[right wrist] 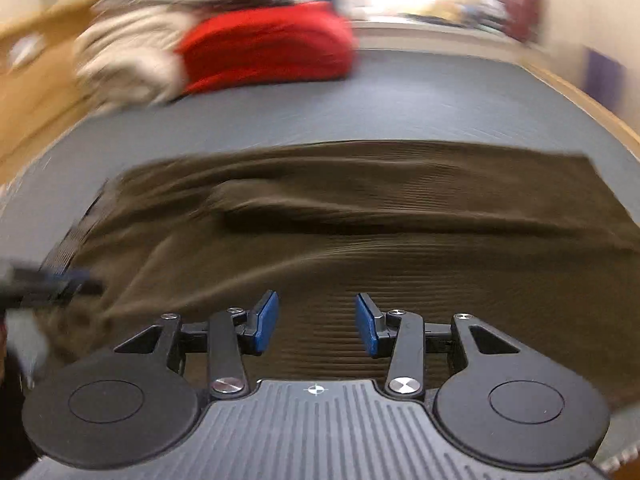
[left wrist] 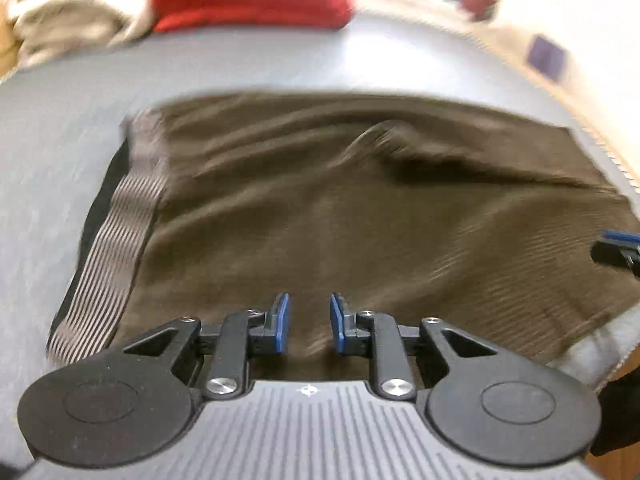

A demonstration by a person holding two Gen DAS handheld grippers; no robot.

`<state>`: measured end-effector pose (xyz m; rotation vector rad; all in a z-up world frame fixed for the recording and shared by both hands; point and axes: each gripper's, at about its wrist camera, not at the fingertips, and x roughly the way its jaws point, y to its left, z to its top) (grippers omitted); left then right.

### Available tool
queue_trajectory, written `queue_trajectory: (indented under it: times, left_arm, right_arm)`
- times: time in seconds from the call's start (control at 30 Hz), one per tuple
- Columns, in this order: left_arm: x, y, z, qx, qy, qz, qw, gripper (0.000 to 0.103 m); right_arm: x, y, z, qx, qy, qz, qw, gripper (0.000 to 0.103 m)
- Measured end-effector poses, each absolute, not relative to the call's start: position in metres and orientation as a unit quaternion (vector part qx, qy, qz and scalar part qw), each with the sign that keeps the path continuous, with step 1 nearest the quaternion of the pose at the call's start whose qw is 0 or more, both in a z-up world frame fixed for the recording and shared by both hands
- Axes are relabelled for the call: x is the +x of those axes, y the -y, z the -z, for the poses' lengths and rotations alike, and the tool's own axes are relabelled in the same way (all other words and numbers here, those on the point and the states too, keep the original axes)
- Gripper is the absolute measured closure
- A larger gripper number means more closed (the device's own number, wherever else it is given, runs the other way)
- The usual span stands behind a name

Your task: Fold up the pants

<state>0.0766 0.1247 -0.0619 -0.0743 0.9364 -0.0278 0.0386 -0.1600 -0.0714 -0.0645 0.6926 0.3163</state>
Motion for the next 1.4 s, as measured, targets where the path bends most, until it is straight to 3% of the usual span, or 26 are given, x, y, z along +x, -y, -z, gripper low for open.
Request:
queue_trajectory:
  times: [0.13, 0.23, 0.4, 0.5, 0.63, 0.73, 0.9, 1.1, 1.23, 1.4]
  left_arm:
    - [0.080, -0.142, 0.075, -0.044, -0.489, 0.009, 0.871, 0.080]
    - [0.072, -0.146, 0.067, -0.044, -0.475, 0.005, 0.879, 0.080]
    - [0.068, -0.171, 0.057, -0.073, -0.473, -0.054, 0.876, 0.077]
    - [0.074, -0.187, 0.067, -0.119, -0.496, -0.065, 0.858, 0.075]
    - [0.069, -0.181, 0.052, -0.093, -0.465, -0.069, 0.878, 0.072]
    - [0.065, -0.171, 0.034, -0.067, -0.429, -0.061, 0.899, 0.068]
    - [0.062, -0.166, 0.014, -0.054, -0.391, -0.062, 0.917, 0.064]
    - [0.061, -0.166, -0.003, -0.074, -0.368, -0.056, 0.925, 0.063]
    - [0.060, -0.163, -0.007, -0.083, -0.361, -0.047, 0.927, 0.063]
    - [0.060, -0.153, 0.001, -0.071, -0.345, -0.023, 0.936, 0.063]
  right_arm:
    - [0.041, 0.122, 0.091, -0.043, -0.376, -0.178, 0.908, 0.059]
    - [0.057, 0.108, 0.129, -0.043, -0.484, -0.154, 0.860, 0.058]
    - [0.055, 0.093, 0.107, -0.019, -0.451, -0.187, 0.873, 0.061]
    - [0.059, 0.081, 0.125, -0.037, -0.495, -0.179, 0.850, 0.060]
    - [0.056, 0.077, 0.081, -0.007, -0.419, -0.197, 0.886, 0.060]
    - [0.046, 0.070, 0.004, -0.009, -0.294, -0.204, 0.934, 0.060]
    - [0.034, 0.072, -0.122, 0.026, -0.165, -0.208, 0.964, 0.060]
    - [0.022, 0.102, -0.222, 0.007, -0.084, -0.183, 0.980, 0.060]
    - [0.029, 0.124, -0.218, -0.017, -0.066, -0.153, 0.986, 0.059]
    - [0.048, 0.176, -0.138, -0.041, -0.152, -0.112, 0.981, 0.059]
